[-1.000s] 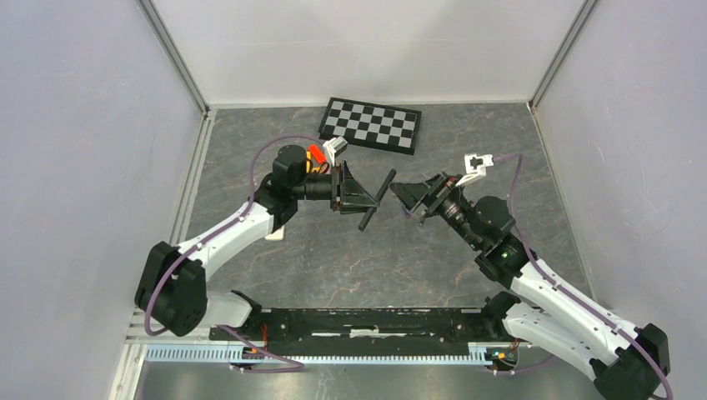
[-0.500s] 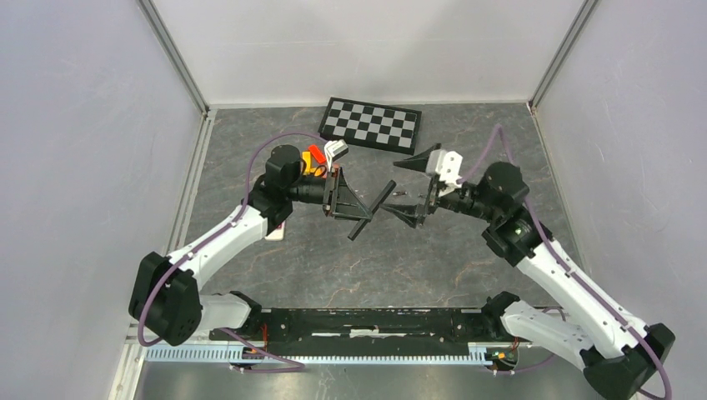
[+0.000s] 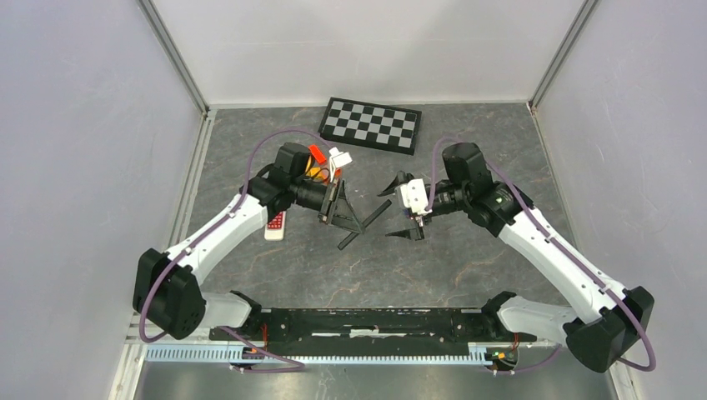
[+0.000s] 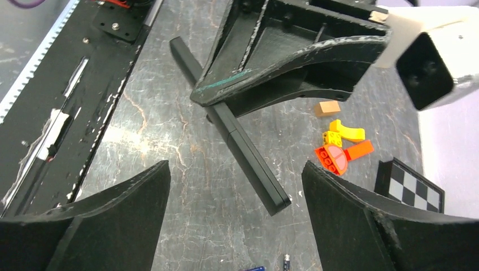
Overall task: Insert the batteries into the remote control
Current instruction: Adjust the remote control.
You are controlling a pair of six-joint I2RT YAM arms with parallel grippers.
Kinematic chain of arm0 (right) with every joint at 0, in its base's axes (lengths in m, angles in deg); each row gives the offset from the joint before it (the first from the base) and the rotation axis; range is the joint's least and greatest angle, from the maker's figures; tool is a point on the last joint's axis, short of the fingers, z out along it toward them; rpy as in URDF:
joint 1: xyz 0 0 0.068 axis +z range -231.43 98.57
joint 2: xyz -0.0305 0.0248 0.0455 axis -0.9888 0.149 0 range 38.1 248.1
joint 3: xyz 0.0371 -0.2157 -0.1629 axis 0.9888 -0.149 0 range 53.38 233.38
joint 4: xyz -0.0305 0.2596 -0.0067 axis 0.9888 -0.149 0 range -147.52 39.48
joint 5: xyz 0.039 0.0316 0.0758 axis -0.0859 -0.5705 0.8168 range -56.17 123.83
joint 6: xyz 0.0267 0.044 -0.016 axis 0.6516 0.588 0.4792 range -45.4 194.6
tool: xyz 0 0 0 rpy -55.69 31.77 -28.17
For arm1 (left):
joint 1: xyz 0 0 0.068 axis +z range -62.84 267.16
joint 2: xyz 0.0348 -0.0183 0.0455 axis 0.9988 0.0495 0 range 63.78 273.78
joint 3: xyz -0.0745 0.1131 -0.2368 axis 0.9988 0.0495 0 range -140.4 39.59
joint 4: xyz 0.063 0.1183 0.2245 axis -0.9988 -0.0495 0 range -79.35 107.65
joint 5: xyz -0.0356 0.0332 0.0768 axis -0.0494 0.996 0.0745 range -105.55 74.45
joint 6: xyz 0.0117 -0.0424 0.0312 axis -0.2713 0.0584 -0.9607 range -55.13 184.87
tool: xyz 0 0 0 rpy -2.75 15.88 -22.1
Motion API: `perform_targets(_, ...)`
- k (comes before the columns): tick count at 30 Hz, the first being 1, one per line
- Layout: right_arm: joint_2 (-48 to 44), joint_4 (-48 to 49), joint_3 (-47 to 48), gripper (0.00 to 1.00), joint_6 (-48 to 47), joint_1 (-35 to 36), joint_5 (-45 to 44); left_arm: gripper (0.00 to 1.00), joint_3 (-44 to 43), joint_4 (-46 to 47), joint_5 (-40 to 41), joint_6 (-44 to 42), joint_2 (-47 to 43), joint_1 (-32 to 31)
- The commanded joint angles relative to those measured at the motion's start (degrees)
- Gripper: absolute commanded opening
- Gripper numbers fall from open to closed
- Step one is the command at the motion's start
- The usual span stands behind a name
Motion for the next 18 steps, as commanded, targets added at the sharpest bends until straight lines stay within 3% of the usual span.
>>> perform_targets(1, 2.42, -6.87, 2.86, 0.88, -8.71, -0.31, 4.52, 0.32, -3.52, -10.27, 0.38, -13.70, 0.47, 0.21)
perform_targets(13, 8.02, -8.35, 5.20, 0.73, -10.48, -0.27, 8.56, 0.33, -2.95, -10.27, -1.77, -14.39, 0.42, 0.14)
perform_targets(18, 10.03, -8.69, 6.64, 0.46, -10.53, -0.26, 10.49, 0.33, -1.55, -6.94, -3.16, -10.94, -0.80, -0.05)
